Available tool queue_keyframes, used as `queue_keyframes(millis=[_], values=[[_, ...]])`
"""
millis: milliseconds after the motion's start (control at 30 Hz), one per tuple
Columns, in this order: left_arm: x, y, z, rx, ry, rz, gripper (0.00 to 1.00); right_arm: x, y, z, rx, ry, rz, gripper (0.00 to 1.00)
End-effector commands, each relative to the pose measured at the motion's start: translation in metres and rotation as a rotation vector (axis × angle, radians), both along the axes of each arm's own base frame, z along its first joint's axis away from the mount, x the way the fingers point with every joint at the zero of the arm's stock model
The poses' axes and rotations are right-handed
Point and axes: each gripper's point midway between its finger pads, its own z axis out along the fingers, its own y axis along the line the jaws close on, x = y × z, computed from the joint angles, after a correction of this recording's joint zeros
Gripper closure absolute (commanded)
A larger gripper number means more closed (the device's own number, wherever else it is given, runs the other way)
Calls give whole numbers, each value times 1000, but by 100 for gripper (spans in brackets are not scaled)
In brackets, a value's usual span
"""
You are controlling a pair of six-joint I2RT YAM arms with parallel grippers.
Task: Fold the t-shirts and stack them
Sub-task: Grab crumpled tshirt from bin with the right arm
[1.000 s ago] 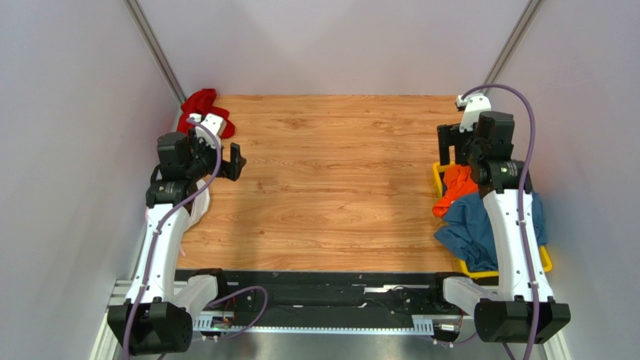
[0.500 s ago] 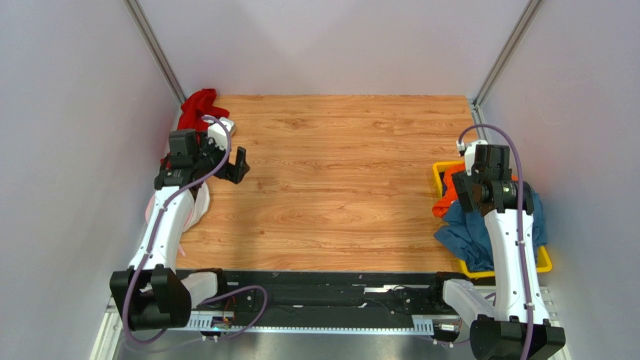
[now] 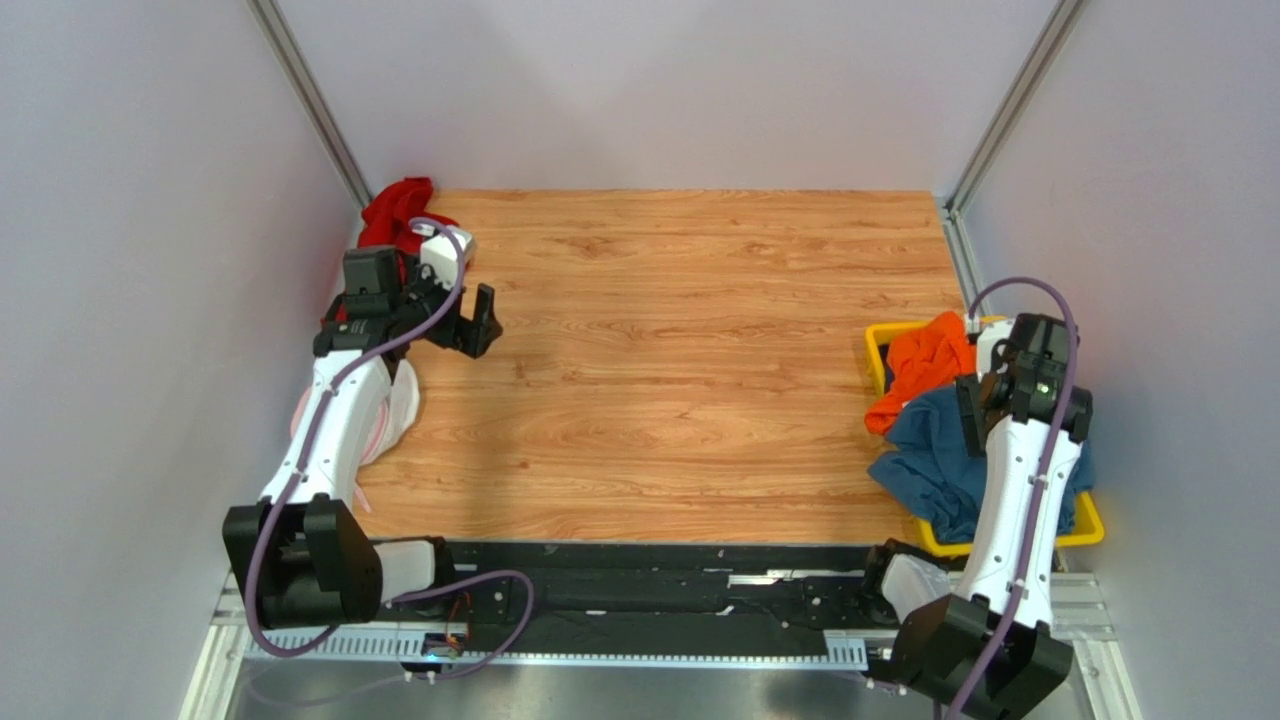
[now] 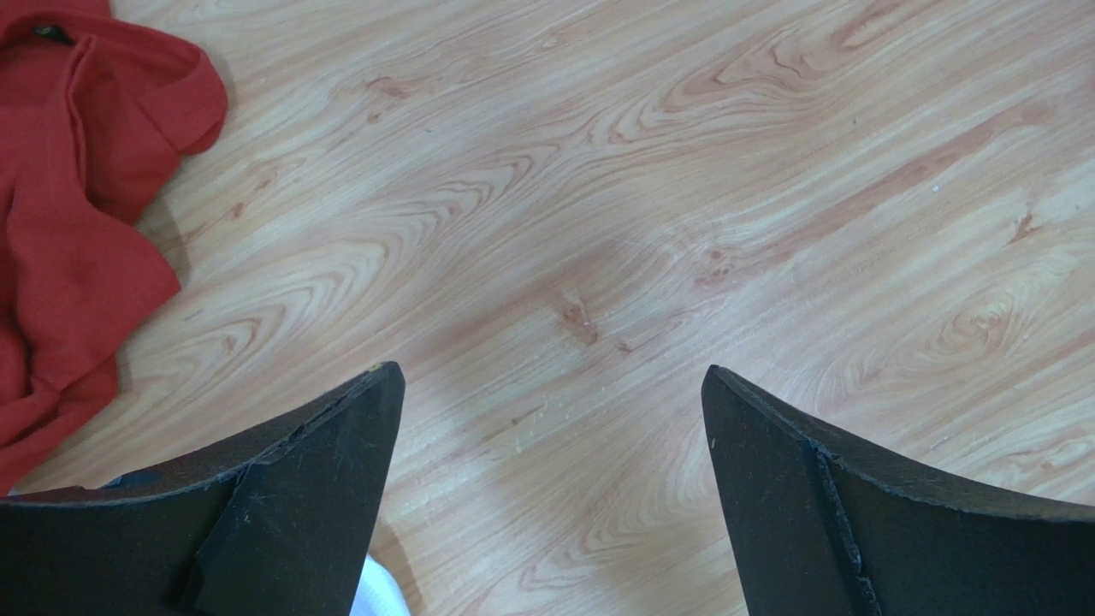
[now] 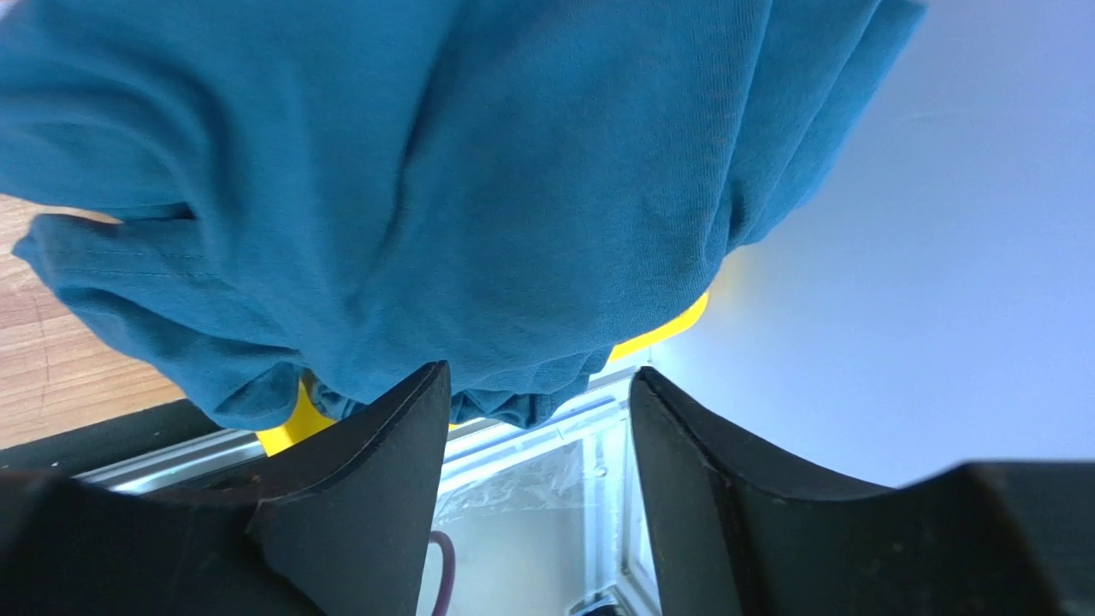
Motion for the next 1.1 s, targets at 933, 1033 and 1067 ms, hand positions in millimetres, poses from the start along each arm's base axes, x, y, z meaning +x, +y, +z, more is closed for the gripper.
queue_keyframes(millis=[933, 1033, 1067], values=[[-3, 9, -16, 88, -16, -14, 5, 16, -37, -20, 292, -133, -34, 51], [-3, 11, -18, 98, -17, -9, 6, 21, -37, -22, 312, -137, -34, 71], [-2, 11, -17, 98, -20, -11, 6, 22, -38, -22, 315, -138, -33, 78]])
